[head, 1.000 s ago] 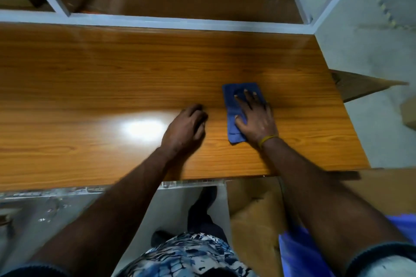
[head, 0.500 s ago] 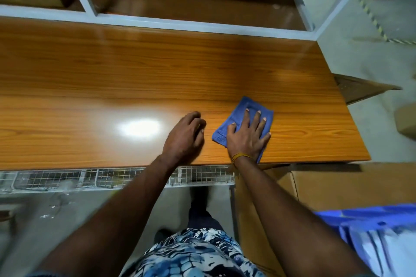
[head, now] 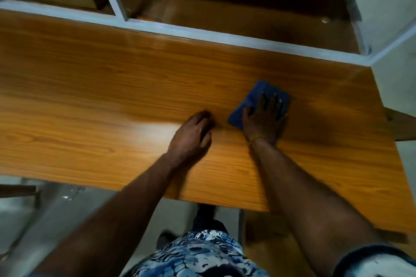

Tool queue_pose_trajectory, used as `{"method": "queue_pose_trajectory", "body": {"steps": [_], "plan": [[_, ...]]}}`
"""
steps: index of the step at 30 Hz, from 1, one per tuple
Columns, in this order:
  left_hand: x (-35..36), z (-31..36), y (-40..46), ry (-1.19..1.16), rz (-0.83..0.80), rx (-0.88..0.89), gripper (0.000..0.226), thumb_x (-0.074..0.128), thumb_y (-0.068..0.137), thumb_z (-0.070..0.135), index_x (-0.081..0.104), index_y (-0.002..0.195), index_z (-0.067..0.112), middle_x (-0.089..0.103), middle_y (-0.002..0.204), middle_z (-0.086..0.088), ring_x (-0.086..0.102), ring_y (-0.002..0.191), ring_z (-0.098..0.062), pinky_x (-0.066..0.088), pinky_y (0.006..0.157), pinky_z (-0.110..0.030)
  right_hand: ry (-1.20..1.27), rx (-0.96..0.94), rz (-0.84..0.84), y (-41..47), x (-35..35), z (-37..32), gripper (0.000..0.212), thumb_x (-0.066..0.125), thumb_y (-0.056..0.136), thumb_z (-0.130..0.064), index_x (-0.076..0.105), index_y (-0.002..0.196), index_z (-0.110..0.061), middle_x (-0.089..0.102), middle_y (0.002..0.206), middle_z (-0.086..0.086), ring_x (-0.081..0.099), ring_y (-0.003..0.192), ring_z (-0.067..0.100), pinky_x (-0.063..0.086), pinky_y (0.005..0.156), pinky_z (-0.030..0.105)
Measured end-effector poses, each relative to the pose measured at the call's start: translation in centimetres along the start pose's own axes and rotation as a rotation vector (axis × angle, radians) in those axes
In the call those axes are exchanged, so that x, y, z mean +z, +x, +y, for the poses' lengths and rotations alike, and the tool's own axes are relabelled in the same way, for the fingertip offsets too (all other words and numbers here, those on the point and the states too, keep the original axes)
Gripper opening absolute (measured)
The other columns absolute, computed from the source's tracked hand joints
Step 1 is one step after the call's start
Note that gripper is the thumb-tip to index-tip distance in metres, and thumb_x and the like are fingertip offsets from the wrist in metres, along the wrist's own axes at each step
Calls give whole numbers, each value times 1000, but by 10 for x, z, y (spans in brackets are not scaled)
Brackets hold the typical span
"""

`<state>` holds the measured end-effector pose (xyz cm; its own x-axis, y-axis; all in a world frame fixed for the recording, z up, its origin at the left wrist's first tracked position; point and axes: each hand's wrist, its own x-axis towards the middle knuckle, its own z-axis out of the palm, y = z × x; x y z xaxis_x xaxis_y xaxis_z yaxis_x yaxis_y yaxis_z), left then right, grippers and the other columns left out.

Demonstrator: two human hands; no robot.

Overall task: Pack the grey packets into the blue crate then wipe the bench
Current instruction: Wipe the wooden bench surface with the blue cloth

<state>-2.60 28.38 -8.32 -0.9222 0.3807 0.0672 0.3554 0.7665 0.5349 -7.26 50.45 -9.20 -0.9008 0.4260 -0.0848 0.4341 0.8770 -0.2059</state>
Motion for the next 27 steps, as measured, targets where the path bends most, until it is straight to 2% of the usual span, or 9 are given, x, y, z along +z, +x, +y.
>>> {"method": "queue_pose_trajectory", "body": {"steps": [4, 6, 9, 16, 22, 24, 27], "plan": [[-8, -6, 13, 9, 25, -42, 43, 56, 92, 26, 56, 134, 17, 41, 150, -1, 45, 130, -21, 42, 105, -34, -11, -268, 23, 34, -2, -16, 63, 42, 95, -46, 29, 153, -27, 17, 163, 8, 11, 151, 31, 15, 116, 60], [-8, -8, 15, 6, 23, -53, 43, 58, 89, 23, 57, 132, 15, 44, 148, -4, 48, 128, -24, 44, 105, -35, -31, -384, -7, 38, 1, -22, 62, 40, 96, -47, 26, 154, -29, 16, 164, 6, 10, 151, 31, 15, 115, 60], [-7, -11, 13, -8, 26, -69, 42, 60, 87, 20, 59, 128, 11, 47, 145, -9, 49, 128, -27, 43, 106, -34, -24, -462, -18, 32, 2, -27, 62, 35, 95, -48, 26, 154, -29, 18, 164, 6, 12, 151, 31, 15, 115, 60], [-31, -30, -41, -42, 132, -162, 34, 56, 93, 20, 62, 126, 13, 48, 145, -5, 47, 128, -20, 43, 103, -32, -14, -468, -99, -36, 5, -42, 58, 36, 100, -44, 16, 155, -38, 4, 165, -4, 0, 152, 21, 9, 120, 56], [-52, -53, -119, -61, 176, -226, 33, 53, 94, 20, 62, 125, 12, 48, 144, -4, 51, 125, -20, 43, 98, -28, 9, -414, -34, -136, 22, -84, 55, 50, 95, -34, 38, 148, -31, 28, 160, 3, 20, 149, 28, 29, 112, 57], [-58, -62, -145, -70, 169, -248, 34, 56, 93, 16, 63, 124, 8, 49, 143, -8, 54, 124, -24, 44, 95, -28, 34, -417, -34, -168, 29, -101, 51, 51, 95, -29, 43, 145, -29, 30, 159, 5, 23, 148, 29, 28, 111, 57], [-67, -73, -184, -107, 171, -285, 35, 58, 92, 12, 62, 126, 4, 48, 145, -12, 55, 124, -26, 42, 96, -25, 48, -422, -61, -206, 38, -128, 48, 48, 99, -26, 40, 147, -29, 25, 162, 4, 17, 150, 28, 23, 114, 58]]}}
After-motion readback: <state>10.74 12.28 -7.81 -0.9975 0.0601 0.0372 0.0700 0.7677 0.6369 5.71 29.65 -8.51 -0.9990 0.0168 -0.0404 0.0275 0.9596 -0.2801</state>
